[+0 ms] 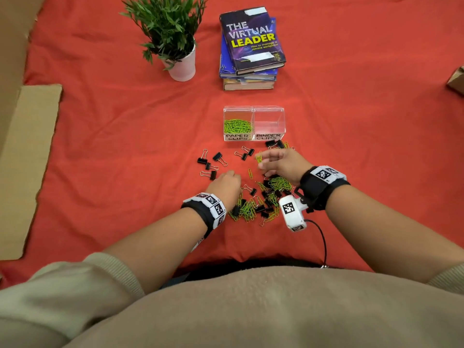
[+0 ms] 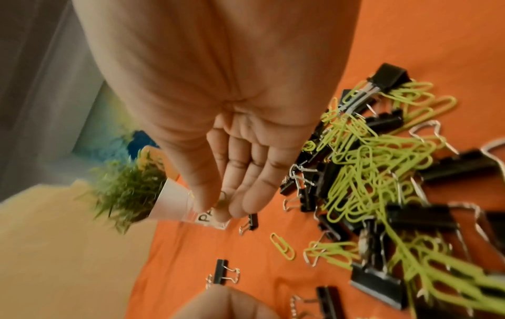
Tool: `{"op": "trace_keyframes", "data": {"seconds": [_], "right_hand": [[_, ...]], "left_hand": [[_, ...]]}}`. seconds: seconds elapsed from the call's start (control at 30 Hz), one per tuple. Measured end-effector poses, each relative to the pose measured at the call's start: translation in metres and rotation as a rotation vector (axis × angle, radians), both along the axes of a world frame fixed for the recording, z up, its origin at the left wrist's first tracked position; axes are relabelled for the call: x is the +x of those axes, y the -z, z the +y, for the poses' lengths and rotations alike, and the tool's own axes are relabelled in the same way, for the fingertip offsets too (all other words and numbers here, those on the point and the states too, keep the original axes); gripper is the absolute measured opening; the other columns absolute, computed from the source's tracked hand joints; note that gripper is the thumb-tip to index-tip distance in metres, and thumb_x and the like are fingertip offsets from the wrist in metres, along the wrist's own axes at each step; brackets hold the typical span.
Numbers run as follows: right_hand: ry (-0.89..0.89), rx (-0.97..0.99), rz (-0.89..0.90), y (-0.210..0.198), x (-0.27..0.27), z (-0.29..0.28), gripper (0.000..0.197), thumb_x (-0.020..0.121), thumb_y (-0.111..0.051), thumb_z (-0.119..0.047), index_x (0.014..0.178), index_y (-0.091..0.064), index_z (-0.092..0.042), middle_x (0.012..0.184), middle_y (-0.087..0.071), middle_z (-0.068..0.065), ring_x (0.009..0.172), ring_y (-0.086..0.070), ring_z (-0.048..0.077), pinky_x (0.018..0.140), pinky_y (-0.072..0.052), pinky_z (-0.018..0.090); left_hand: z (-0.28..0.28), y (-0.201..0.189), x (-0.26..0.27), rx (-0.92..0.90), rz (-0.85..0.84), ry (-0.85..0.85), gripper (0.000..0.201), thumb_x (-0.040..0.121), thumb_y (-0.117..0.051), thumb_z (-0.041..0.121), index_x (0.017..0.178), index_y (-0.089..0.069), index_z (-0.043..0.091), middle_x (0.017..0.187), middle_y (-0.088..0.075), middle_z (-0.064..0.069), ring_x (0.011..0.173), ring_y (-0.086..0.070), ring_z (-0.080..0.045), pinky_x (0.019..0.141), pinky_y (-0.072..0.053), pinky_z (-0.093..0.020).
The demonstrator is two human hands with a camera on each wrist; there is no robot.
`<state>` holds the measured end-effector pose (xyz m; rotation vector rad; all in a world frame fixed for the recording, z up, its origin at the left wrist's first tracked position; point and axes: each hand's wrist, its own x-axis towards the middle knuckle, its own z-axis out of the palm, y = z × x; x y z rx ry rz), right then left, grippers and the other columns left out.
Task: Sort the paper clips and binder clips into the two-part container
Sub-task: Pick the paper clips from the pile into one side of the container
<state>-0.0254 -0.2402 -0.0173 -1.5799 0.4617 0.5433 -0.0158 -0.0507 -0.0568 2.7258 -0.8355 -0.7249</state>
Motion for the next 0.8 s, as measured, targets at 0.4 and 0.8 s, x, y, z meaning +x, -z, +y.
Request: {"op": "trace_keyframes", "data": {"seconds": [0.4,0.8], "right_hand": [[-0.191,-0.513,0.047,0.012,0.008,0.021,0.025,0.096,-0.043,-0.016,0.088,-0.065,-0.005,0.073,-0.061,0.002,0.058,-0.053,0.013,0.053,-0.044,0.024],[-0.605,-0.975,-0.001,0.014,0.016,0.061,0.017,0.091,-0.048,-0.009,0.086,-0.061,0.002,0.082,-0.06,0.013,0.076,-0.055,0.029,0.07,-0.047,0.032]], "left_hand": [[0.017,-0.011,0.016,-0.251,0.245,-0.352,0.011,0.097,-0.044,0.01,0.103,-0.053,0.013,0.086,-0.057,-0.002,0.063,-0.05,-0.013,0.057,-0.04,-0.026],[0.028,-0.017,0.017,-0.366,0.416,-0.543,0.029,0.091,-0.036,0.008,0.071,-0.052,0.022,0.067,-0.053,0.002,0.055,-0.044,-0.015,0.054,-0.035,-0.027]]}}
